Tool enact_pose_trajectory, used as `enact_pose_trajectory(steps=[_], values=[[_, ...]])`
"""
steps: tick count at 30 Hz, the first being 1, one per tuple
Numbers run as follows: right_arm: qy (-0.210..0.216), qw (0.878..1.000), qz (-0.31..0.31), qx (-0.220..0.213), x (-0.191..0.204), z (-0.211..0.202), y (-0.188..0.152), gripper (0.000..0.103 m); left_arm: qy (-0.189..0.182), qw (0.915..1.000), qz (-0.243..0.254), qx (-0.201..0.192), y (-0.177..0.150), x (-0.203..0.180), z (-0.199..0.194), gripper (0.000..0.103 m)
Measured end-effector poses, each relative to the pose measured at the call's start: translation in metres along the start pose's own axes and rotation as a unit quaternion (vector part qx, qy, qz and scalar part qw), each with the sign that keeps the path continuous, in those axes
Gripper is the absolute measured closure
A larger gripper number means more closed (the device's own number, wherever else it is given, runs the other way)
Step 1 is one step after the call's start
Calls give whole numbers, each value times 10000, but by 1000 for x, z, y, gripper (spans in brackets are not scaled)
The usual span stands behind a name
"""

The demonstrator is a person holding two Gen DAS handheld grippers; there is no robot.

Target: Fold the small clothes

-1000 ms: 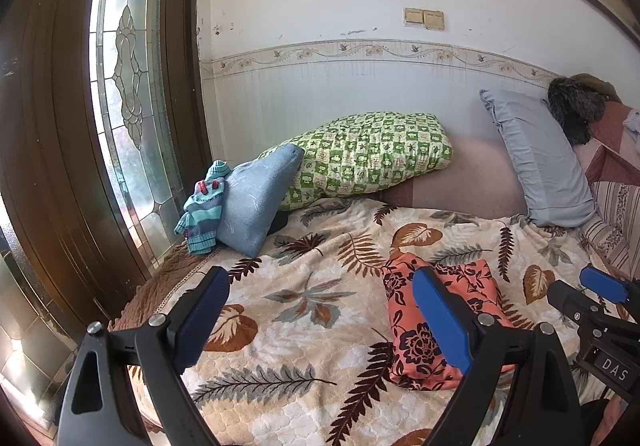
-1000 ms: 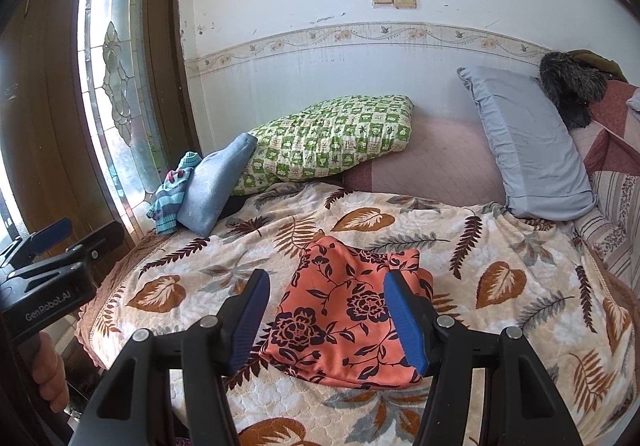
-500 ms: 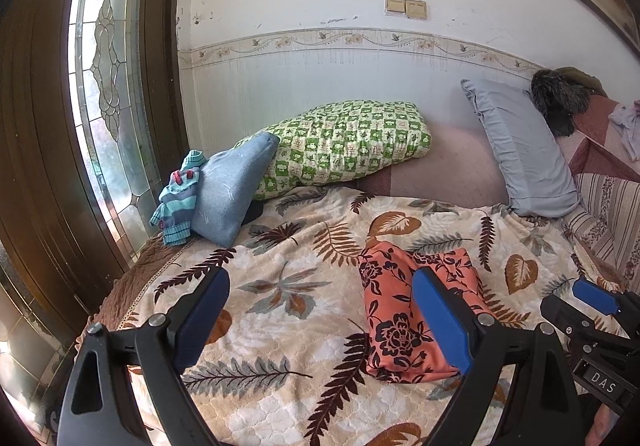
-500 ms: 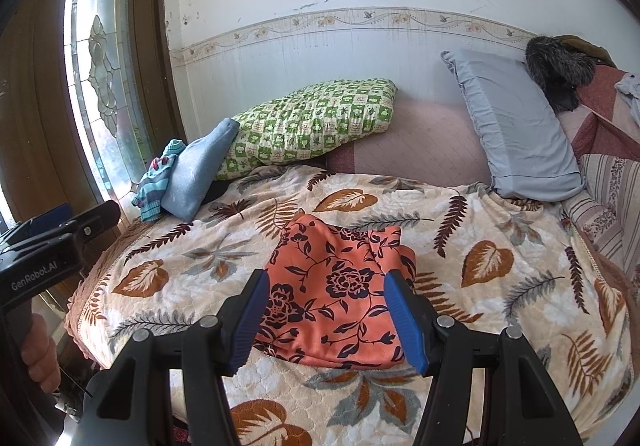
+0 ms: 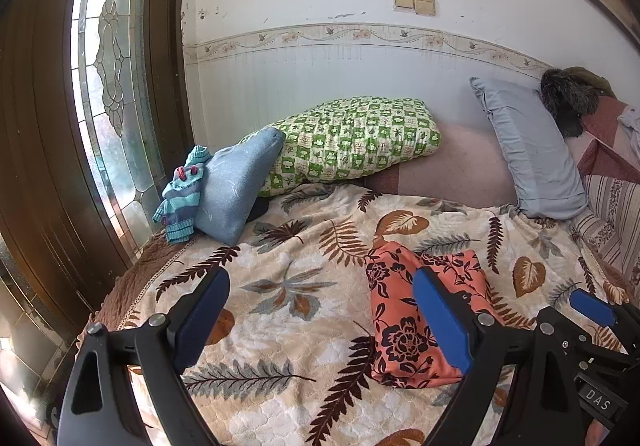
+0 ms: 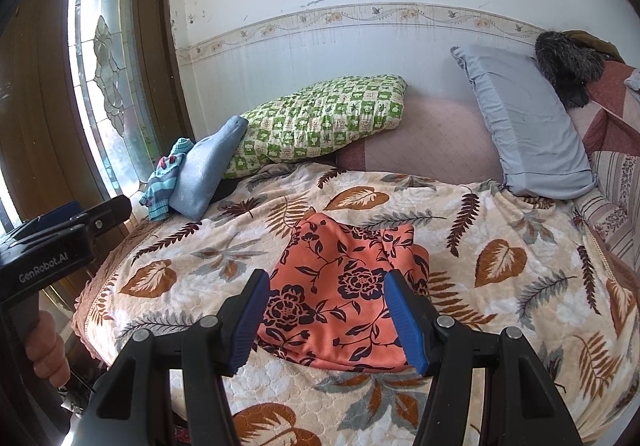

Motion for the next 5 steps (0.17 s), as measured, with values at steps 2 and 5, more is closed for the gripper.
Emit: enact_pose_trajectory(steps=[2, 5], values=[[43, 10000, 22, 39, 1, 5, -2, 40, 23, 10000, 5, -33, 0, 1, 3, 10], [58, 9999, 75, 110, -2, 13, -5, 40, 66, 9999, 14, 74, -3, 5, 15, 10]])
Point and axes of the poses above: each gripper's, at about its wrist camera, not at the fingertips, and z roughly the way its jaws point, x to its left, y to its top, the point moved 9 cm from there along z, roughly the way its jaws point, and after that the axes turned 11 degrees about -y, right-handed, at the moved point
